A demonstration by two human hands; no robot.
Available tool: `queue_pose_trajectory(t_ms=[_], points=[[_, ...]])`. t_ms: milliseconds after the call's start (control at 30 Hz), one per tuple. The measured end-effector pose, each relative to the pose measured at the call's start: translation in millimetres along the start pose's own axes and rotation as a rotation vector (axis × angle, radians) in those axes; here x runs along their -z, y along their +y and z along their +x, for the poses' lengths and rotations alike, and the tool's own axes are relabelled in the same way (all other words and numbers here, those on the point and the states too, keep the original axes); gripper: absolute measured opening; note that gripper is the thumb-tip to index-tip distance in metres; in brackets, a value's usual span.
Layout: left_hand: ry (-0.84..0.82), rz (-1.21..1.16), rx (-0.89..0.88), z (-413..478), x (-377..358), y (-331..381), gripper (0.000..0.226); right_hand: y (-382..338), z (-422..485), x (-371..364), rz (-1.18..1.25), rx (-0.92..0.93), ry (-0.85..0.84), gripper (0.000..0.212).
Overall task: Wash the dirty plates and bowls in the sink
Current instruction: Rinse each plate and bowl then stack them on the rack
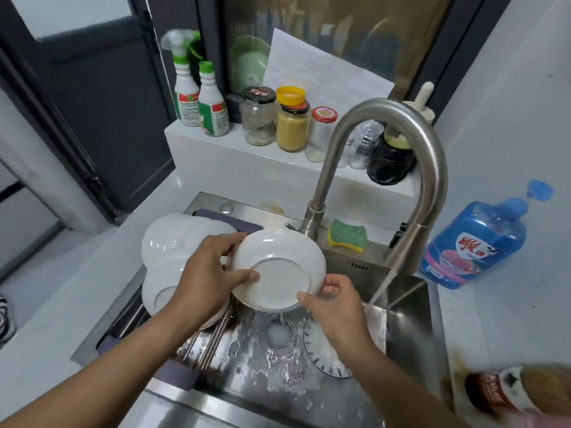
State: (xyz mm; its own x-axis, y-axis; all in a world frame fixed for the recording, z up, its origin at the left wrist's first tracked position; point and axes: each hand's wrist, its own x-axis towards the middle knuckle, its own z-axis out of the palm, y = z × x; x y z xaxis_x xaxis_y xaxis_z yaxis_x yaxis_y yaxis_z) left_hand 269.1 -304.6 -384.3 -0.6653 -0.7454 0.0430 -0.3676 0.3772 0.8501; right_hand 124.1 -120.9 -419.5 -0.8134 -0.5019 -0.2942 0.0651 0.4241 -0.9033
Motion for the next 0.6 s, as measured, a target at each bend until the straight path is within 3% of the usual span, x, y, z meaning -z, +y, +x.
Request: queue_pose_trajectory(t_ms=[300, 600], points=[[0.141, 0.001, 0.043, -13, 70, -43, 0.071, -27, -8, -78, -0.115, 0.006, -0.087, 0.044], [0.173, -0.017, 0.124, -32, 95, -103, 0.069, -18, -22, -137, -0.223, -0.096, -0.152, 0.039]])
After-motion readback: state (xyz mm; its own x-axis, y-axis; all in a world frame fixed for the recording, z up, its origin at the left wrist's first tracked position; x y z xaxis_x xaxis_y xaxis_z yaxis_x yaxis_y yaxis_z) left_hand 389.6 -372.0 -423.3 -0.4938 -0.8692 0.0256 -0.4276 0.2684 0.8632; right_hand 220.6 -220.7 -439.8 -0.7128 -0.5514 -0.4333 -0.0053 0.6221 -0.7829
